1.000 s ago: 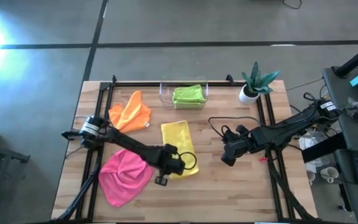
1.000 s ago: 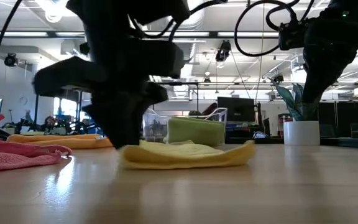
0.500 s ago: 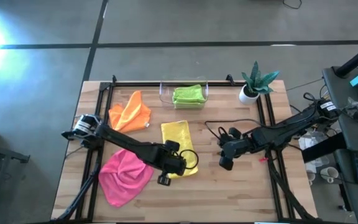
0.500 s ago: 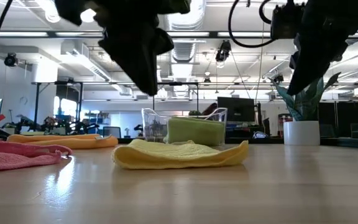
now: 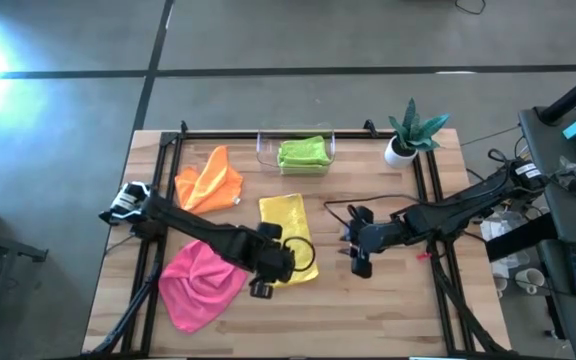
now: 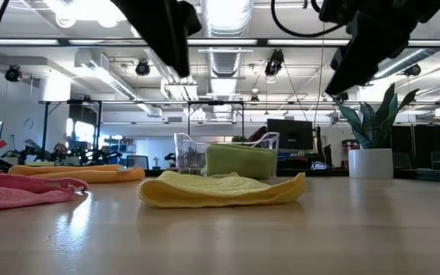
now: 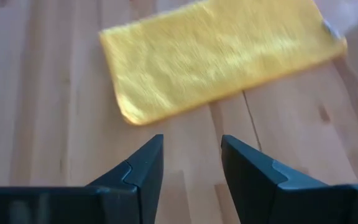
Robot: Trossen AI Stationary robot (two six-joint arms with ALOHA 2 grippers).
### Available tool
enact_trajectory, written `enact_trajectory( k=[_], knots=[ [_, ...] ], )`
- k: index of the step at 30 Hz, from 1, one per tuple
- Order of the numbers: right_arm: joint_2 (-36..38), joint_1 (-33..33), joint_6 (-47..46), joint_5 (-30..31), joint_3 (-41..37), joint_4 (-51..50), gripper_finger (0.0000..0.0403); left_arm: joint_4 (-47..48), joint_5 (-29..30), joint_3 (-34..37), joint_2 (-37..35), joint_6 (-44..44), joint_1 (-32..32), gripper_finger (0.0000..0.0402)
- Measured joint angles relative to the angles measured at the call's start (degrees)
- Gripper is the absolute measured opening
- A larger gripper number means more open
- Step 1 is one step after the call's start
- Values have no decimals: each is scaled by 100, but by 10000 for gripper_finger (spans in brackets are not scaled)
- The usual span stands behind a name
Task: Fold microfiber towels
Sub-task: Fold the yellow microfiber towel on the table
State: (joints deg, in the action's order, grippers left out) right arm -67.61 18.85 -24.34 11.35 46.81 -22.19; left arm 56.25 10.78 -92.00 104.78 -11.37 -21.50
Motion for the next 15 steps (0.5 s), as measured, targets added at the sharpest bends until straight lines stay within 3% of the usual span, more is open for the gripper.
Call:
enact_trajectory(
  k=[6, 15],
  knots=[
    [-205, -1, 611, -221, 0, 546, 153, -387, 395, 606, 80, 86, -357, 164],
    [-1157, 0, 926, -432, 201, 761, 153, -1901, 621, 1729, 83, -1080, -680, 164]
  ],
)
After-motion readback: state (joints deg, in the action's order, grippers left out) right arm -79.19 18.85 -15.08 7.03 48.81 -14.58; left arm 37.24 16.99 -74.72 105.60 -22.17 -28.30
